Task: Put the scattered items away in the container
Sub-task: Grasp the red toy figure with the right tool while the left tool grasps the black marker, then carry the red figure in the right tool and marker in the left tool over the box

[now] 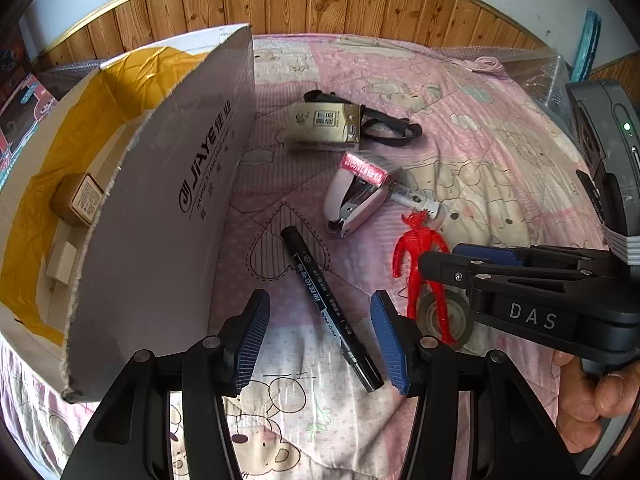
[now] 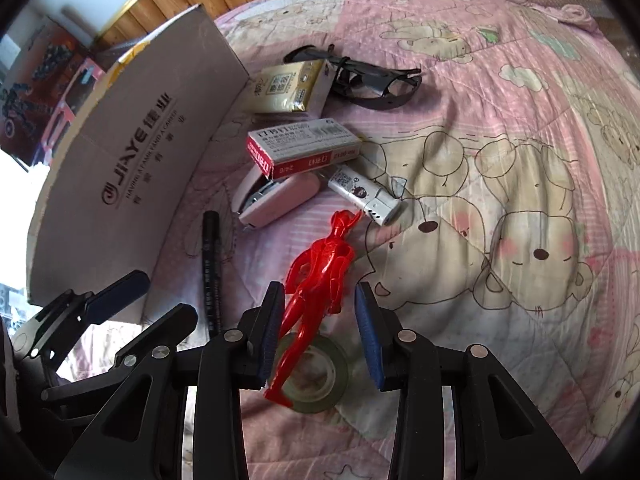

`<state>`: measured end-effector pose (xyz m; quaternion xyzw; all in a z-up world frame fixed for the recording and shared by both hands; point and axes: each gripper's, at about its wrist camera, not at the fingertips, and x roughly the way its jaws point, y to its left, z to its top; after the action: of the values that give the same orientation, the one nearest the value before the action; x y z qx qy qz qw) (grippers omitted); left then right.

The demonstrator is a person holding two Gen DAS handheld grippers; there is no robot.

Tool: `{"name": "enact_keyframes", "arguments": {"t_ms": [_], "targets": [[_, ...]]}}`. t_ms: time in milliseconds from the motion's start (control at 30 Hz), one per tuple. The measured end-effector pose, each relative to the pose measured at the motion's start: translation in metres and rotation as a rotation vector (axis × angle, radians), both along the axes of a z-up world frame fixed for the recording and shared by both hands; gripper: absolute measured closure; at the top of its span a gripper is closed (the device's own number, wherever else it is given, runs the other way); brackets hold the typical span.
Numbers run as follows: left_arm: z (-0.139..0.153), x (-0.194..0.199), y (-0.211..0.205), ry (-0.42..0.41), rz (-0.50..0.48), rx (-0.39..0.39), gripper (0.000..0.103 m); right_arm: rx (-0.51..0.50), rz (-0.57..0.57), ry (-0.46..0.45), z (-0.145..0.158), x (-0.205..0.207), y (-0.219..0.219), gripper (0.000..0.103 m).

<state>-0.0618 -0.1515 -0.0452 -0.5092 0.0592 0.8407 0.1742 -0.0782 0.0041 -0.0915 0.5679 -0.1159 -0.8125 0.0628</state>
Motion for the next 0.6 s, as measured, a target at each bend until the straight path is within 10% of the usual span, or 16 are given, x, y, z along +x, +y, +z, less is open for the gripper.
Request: {"name": "enact_keyframes", "arguments": {"t_ms": [233, 333, 600], "targets": [[-0.042, -0.013, 0.007, -0.020, 0.018, -0.055, 0.051, 0.029, 0.020, 0.017, 0.008, -0.003, -0.002, 0.083], [-0.037, -0.014, 0.003, -0.043, -0.014, 0.023, 0.089, 0.009, 0.001, 0.035, 0.021, -0.003, 0.007, 0.084], [-0.017, -0.011, -0.010, -0.037, -0.048, 0.104, 0.089, -0.064, -0.018, 0.039, 0.035, 0.001, 0.026, 0.087]]}}
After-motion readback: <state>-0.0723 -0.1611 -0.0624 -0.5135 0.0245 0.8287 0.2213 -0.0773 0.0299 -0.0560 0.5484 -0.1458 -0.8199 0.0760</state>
